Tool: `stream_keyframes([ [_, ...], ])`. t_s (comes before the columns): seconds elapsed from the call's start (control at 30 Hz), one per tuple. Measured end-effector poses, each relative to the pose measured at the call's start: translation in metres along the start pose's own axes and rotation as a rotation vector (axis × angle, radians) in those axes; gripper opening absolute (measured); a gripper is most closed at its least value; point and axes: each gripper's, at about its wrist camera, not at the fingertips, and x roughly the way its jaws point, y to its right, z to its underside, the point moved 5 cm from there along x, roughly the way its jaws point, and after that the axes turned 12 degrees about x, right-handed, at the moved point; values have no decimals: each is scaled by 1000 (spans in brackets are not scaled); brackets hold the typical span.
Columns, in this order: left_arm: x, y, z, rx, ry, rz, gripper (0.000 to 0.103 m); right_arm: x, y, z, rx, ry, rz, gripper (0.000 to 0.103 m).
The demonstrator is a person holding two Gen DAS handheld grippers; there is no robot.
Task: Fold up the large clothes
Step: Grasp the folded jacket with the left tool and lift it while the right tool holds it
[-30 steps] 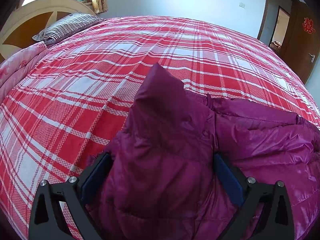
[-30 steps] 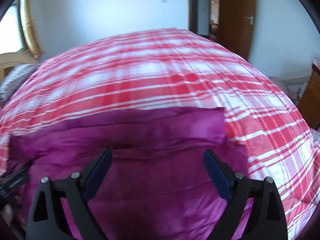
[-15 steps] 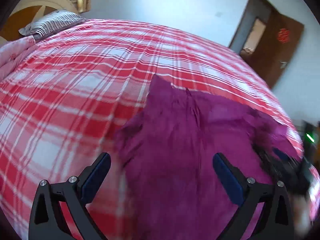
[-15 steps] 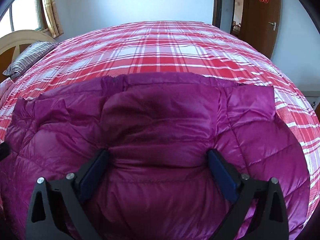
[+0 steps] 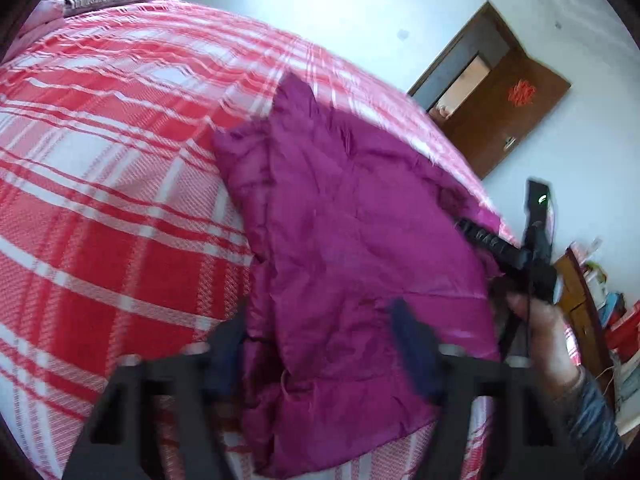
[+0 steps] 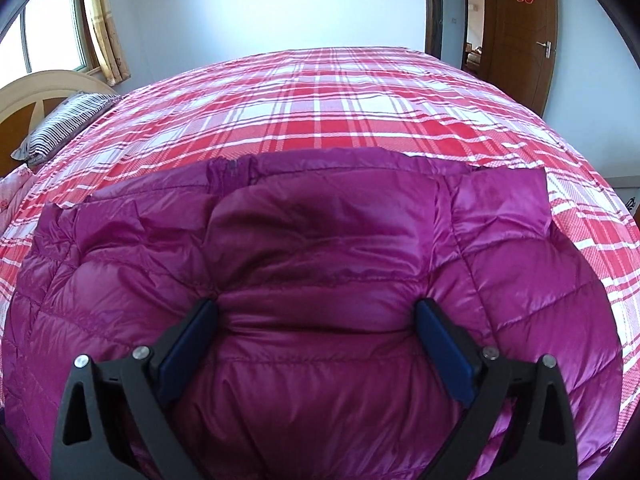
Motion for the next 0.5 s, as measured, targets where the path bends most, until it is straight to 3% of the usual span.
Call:
stream_keyframes([
  [0.03,2,1,-2,12,14,-4,60,0,1,0,2,1,-3,102],
  [0.1,6,-1,-4,10,10,-4,36,-1,1,0,5,3,-8,102],
  [0.17,2,-5,-8,-31,24,49,17,-1,2,0,10,4,-17,102],
  [0.37,-35,34,-43,59,132,39,13,-1,-2,-2,-21,-35,1,102],
  [0.5,-42,54,-60,138,155,30,13,-32,8,-1,19,-71,-79,102],
])
